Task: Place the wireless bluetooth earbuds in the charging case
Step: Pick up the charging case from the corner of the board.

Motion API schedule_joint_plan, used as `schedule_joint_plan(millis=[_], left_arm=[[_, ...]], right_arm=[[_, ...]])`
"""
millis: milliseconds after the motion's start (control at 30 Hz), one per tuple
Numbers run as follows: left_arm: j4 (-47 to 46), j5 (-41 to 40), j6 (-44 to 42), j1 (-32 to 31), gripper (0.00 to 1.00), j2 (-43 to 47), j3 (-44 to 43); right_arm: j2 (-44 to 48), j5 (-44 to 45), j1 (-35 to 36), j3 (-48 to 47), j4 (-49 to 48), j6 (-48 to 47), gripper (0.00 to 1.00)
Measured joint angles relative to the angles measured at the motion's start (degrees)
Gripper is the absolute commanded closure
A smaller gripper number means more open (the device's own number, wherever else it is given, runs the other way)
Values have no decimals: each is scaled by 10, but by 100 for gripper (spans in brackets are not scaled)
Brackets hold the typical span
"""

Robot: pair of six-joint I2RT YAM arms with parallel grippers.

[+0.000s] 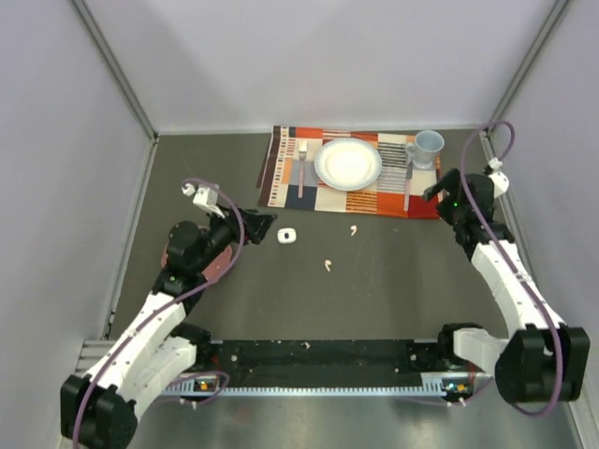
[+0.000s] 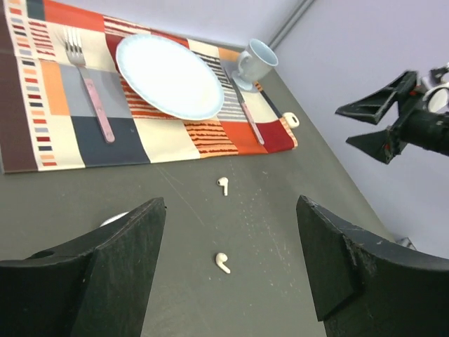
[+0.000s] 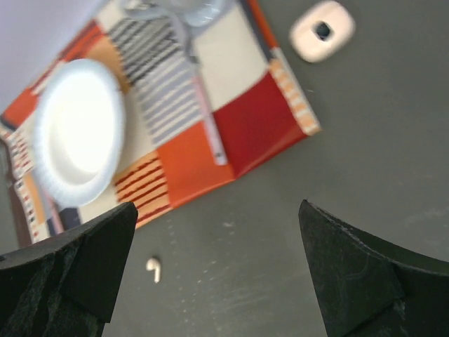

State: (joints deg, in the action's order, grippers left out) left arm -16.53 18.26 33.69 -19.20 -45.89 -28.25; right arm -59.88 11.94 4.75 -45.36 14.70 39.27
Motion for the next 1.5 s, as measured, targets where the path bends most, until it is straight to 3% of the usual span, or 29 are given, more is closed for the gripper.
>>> schedule_joint_plan(millis=[167,333,567,700,1033,1500], left_arm=[[9,-25,-12,0,16,50,28],[36,-34,-27,0,14,52,34],[66,-48,-50,0,9,61,33],[80,-66,-68,0,7,83,33],[102,-99,-94,3,6,85,28],[123,-119,-99,9,6,49,3]], right_arm=[[-128,-12,-92,-57,50,42,1],[-263,-13,-129,-168,87,82,1],[-382,-1,-159,-288,129,154,2],[-423,11,-162,-325,149,186,7],[-488,28,-167,-386,208,252,6],[-572,-23,-194,-429,232,307,11]])
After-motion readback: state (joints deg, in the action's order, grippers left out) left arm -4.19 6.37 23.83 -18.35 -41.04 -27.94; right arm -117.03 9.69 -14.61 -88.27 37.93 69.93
